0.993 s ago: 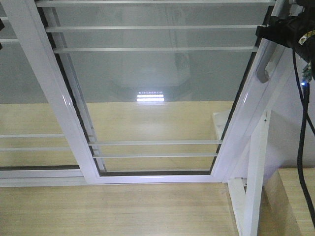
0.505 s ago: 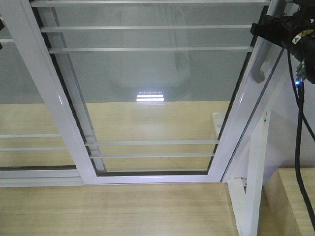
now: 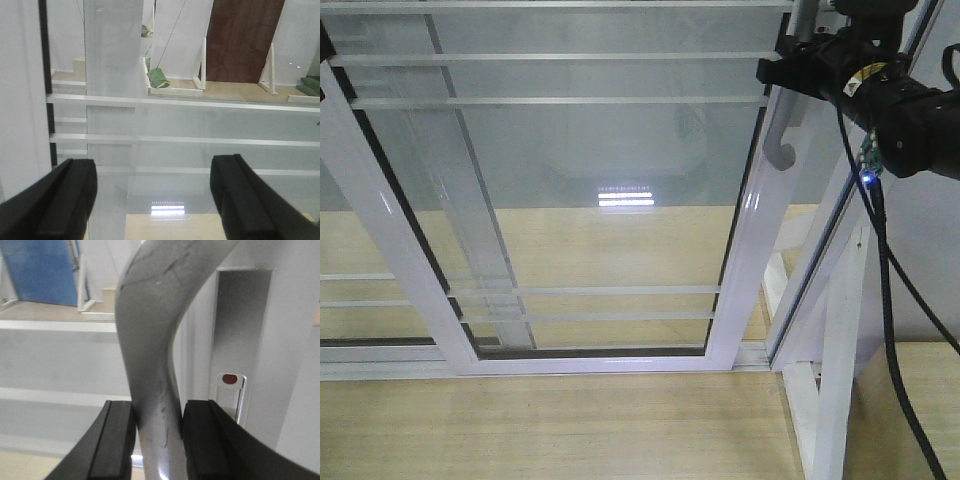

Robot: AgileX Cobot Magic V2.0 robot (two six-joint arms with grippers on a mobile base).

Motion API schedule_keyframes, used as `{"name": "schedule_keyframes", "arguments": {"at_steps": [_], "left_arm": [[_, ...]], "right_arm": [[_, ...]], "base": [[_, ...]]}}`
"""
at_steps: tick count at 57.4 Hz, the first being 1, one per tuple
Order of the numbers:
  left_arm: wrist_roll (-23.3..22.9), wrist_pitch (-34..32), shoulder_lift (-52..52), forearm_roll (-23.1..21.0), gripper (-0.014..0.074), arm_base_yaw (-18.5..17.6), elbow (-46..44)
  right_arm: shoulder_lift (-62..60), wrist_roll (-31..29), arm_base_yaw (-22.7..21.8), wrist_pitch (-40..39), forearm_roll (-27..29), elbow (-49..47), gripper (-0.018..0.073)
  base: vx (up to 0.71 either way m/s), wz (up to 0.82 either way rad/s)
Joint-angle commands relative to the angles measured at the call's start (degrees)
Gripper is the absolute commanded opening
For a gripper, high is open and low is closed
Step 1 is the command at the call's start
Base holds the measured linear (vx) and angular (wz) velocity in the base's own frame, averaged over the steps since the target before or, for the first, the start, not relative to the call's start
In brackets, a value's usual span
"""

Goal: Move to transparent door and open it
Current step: 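Slide the door toward the left arm with the right gripper, then release, then move the left gripper up to the silver handle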

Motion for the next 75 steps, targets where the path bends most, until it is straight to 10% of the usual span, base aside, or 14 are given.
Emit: {"name": "schedule_keyframes", "arguments": {"at_steps": [1, 31, 53, 75], "left_arm": [[0.0, -4.0, -0.7, -0.2, 0.0591, -0.2, -2.2], [1.5, -2.4, -0.7, -0.2, 0.0591, -0.3, -2.0], [6.3, 1.4, 2.1, -0.2, 0.0591, -7.1, -2.0], [-0.5, -23.5, 24.1, -0.7, 0.0591, -19.1, -5.5]], "right_arm": [[-3.3, 1.2, 2.0, -4.8, -2.8, -1.7, -0.0005], [-12.8, 1.2, 5.2, 13.1, -8.1, 0.3, -0.0005], [-37.0, -2.0, 5.2, 8.2, -10.1, 28.1, -0.0004], [-49.1, -2.0, 5.2, 7.5, -9.7, 39.2, -0.0004]], "base": [[0.00, 0.00], [0.00, 0.00], [0.00, 0.00], [0.00, 0.00]]}}
